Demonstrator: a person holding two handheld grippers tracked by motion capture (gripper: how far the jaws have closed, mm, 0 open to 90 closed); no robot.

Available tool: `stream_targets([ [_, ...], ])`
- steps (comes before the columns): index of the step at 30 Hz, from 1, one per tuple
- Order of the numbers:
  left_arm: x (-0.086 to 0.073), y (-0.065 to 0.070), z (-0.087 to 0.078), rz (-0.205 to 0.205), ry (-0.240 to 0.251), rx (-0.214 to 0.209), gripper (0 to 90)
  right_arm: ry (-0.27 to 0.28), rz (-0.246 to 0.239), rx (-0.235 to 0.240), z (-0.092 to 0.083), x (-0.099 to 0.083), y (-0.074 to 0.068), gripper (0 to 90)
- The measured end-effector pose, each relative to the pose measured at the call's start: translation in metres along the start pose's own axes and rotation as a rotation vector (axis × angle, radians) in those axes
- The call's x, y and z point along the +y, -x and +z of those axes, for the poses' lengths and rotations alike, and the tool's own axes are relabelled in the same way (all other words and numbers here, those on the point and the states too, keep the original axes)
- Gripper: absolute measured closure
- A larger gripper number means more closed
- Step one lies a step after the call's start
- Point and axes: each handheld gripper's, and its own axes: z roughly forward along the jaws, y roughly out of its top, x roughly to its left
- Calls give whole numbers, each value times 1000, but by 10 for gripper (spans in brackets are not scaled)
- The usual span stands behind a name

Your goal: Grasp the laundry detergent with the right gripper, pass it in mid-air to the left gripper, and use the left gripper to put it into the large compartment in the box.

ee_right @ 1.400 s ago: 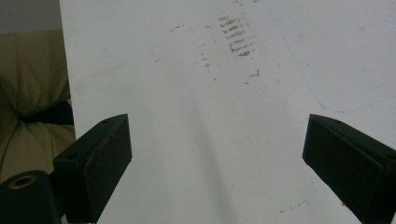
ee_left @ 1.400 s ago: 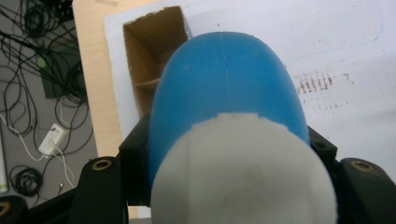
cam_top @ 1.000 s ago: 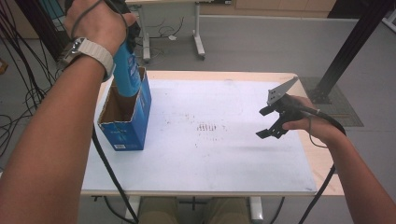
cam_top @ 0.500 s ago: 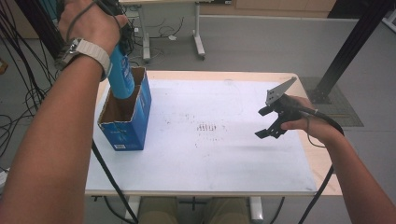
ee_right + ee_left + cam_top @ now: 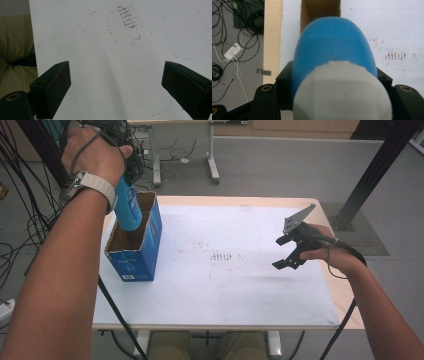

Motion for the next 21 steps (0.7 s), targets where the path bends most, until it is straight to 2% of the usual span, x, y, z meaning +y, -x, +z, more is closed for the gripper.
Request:
stream_targets([
  [9,-2,-2,18,29,-1,12,379,0,7,1,0,-3,1,87],
  [21,-5,-9,36,38,8,7,379,-4,10,4,2,-2,1,87],
])
